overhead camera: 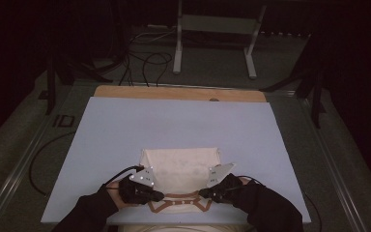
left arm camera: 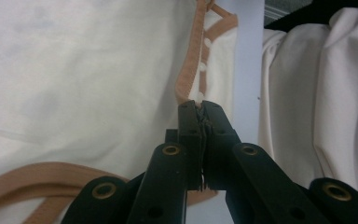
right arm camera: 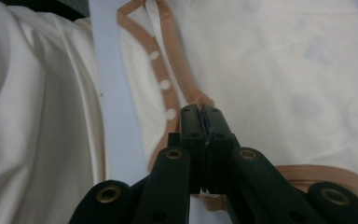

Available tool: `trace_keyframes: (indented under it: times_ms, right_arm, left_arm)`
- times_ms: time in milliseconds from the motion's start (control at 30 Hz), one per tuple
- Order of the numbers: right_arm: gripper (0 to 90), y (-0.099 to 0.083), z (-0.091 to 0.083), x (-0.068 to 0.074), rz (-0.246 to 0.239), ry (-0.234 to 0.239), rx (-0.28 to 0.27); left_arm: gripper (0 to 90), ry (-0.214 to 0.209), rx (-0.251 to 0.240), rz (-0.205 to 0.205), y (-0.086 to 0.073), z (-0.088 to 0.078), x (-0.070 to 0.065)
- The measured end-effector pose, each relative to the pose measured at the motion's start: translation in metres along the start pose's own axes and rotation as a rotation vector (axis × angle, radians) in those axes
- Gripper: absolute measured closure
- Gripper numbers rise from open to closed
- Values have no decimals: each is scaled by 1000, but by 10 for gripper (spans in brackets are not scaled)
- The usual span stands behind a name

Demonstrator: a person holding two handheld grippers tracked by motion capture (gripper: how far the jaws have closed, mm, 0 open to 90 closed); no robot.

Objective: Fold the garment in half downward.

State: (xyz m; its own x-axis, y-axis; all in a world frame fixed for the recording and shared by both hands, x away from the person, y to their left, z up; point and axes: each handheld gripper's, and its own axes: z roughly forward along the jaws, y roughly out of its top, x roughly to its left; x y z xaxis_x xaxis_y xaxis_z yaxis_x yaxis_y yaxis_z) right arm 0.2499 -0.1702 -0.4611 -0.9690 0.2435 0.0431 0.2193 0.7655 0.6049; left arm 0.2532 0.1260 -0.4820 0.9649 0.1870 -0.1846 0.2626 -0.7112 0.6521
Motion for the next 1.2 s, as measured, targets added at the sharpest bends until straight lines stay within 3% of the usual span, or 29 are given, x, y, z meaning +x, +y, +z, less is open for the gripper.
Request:
trace_keyframes:
  times_ms: [267, 467, 567, 800, 833, 900, 967, 1033, 1067, 1133, 1167, 1200]
  right_arm:
    - [884, -8, 10, 12, -2, 44, 16]
    - [876, -17, 16, 16, 16, 79, 30]
    - [842, -21, 18, 16, 32, 107, 37]
    - [777, -26, 25, 15, 13, 138, 74]
    - [775, -27, 26, 17, 35, 166, 83]
    - [741, -28, 28, 17, 29, 180, 81]
    - [698, -28, 26, 18, 29, 179, 71]
    - [642, -27, 24, 17, -11, 154, 60]
    - [619, -25, 22, 18, 15, 146, 53]
    - [543, -23, 17, 17, 12, 120, 16]
    - [508, -22, 12, 14, 47, 105, -9]
    - [500, -22, 11, 12, 37, 99, -10]
  left_arm:
    - [872, -21, 45, 16, -10, 11, -7]
    - [794, -67, 72, 24, -16, 17, -10]
    - [763, -78, 75, 23, -18, 18, -10]
    - [715, -95, 59, 13, -22, 19, -10]
    - [696, -96, 57, 12, -22, 18, -11]
    - [666, -95, 53, 26, -23, 18, -13]
    - [630, -96, 51, 39, -23, 18, -15]
    - [601, -83, 37, 52, -21, 16, -17]
    - [585, -75, 17, 60, -20, 14, -18]
    - [526, -60, -16, 59, -16, 9, -18]
    - [503, -59, -23, 65, -16, 8, -18]
    - [485, -54, -39, 62, -15, 5, -17]
